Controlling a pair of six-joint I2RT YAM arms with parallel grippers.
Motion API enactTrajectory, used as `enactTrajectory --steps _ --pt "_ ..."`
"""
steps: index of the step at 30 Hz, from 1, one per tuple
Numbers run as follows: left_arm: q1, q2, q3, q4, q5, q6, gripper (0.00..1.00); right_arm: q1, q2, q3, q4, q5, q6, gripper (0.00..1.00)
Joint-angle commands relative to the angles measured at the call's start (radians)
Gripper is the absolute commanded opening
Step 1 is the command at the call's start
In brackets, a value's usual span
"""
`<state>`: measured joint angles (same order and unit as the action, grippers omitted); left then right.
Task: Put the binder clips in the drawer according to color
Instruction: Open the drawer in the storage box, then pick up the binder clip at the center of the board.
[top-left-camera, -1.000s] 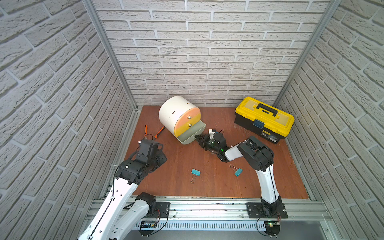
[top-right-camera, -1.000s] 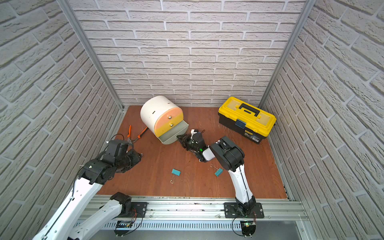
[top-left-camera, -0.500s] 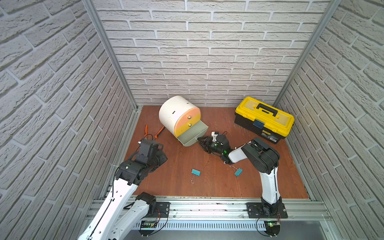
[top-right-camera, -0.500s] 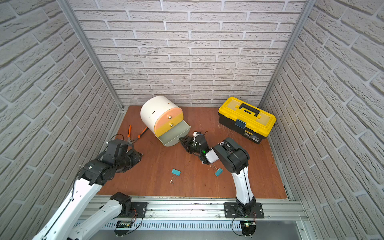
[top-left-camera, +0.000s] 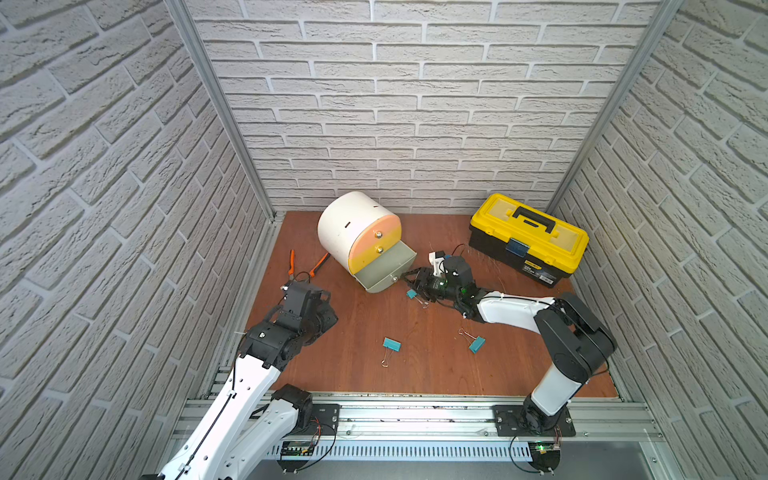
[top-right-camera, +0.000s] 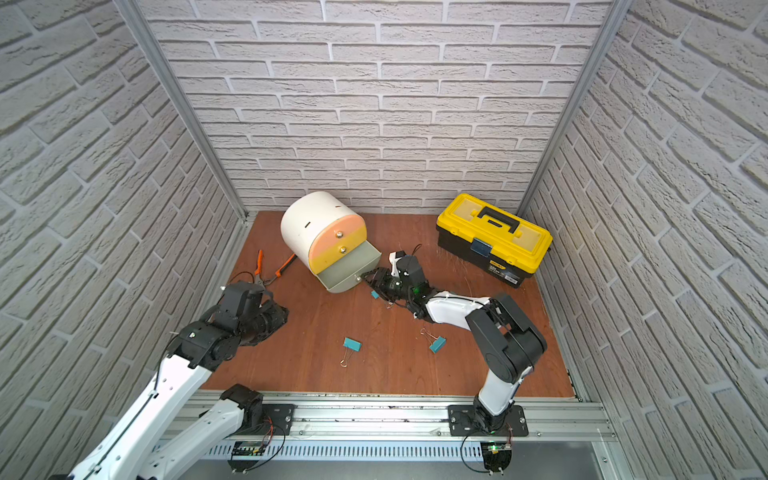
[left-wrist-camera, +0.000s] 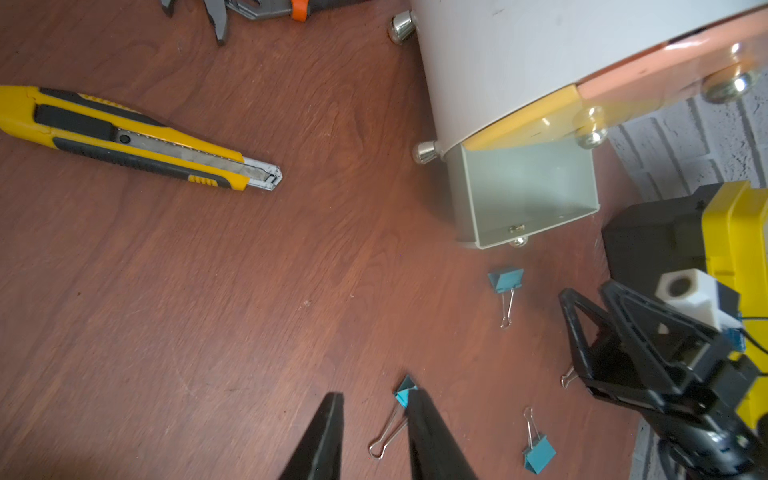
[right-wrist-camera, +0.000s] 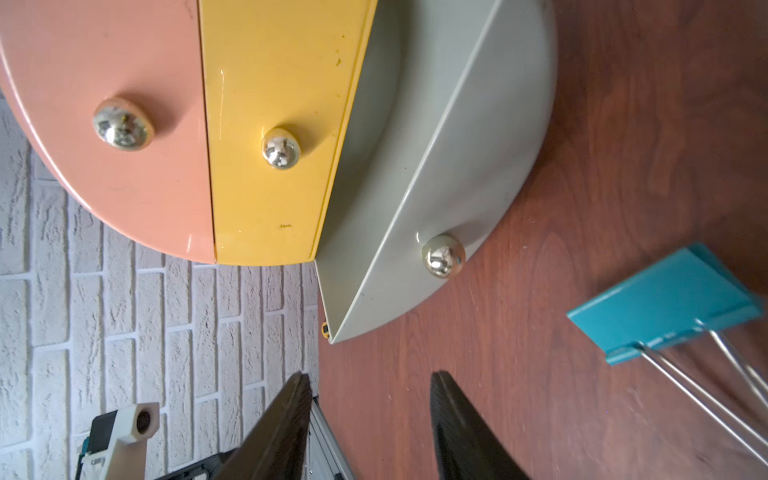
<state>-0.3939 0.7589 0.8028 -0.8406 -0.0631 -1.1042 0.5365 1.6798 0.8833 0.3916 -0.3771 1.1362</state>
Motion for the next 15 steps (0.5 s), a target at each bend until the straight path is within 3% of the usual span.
enactTrajectory --steps 1,9,15 --pt "-0.015 0.008 -0.034 0.080 -0.004 -0.017 0.32 -0.003 -0.077 0.055 -0.324 0.010 -0.253 0.49" --pt "-0.055 0.047 -0.098 0.170 -0.004 -0.043 0.37 -0.004 -0.105 0.189 -0.720 0.105 -0.640 0.56" --pt "-0.060 0.062 -0.151 0.231 0.012 -0.060 0.42 -0.003 -0.048 0.271 -0.846 0.222 -0.792 0.60"
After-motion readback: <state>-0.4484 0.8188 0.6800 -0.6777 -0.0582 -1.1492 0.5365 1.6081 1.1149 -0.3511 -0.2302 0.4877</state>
